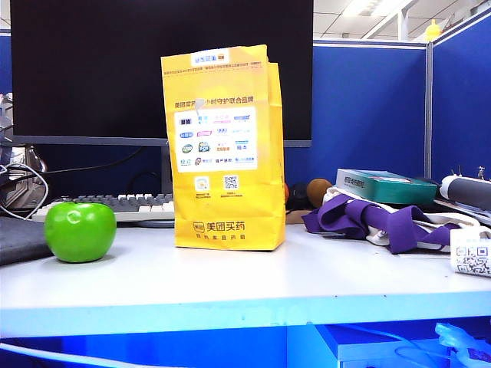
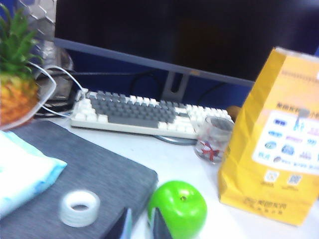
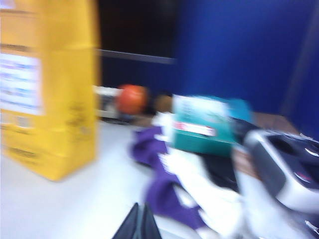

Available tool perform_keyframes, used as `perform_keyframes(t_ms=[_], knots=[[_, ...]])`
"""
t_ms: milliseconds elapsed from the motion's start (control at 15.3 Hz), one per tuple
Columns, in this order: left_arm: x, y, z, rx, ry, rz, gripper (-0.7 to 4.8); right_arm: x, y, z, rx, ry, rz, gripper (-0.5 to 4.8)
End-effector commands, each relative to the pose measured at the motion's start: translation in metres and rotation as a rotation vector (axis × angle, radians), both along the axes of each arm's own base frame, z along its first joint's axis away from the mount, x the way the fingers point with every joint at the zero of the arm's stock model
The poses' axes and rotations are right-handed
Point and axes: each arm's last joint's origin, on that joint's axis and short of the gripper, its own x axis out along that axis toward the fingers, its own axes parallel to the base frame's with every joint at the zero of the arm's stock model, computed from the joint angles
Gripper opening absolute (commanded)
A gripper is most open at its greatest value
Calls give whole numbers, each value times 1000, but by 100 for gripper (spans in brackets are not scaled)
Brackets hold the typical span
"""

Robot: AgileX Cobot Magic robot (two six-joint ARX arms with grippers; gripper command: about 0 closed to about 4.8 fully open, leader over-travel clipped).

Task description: Pick up the green apple and throw it into the yellow paper bag.

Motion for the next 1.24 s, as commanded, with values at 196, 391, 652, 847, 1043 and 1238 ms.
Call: perform_keyframes(t_ms=[196, 391, 652, 847, 1043, 1238], knots=[[4, -4, -11, 1, -6, -56, 71, 1, -2, -6, -6, 38, -25, -5], [7, -5, -23, 1, -18, -59, 71, 2, -2, -9, -14, 67, -24, -5], [7, -5, -19, 3, -56, -59, 71, 2, -2, -10, -15, 72, -25, -5], [7, -5, -20, 2, -40, -59, 71, 2, -2, -10, -15, 72, -25, -5], [7, -5, -21, 2, -38, -59, 71, 2, -2, -10, -15, 72, -25, -5], [7, -5, -21, 2, -39, -59, 71, 2, -2, -10, -15, 73, -24, -5]])
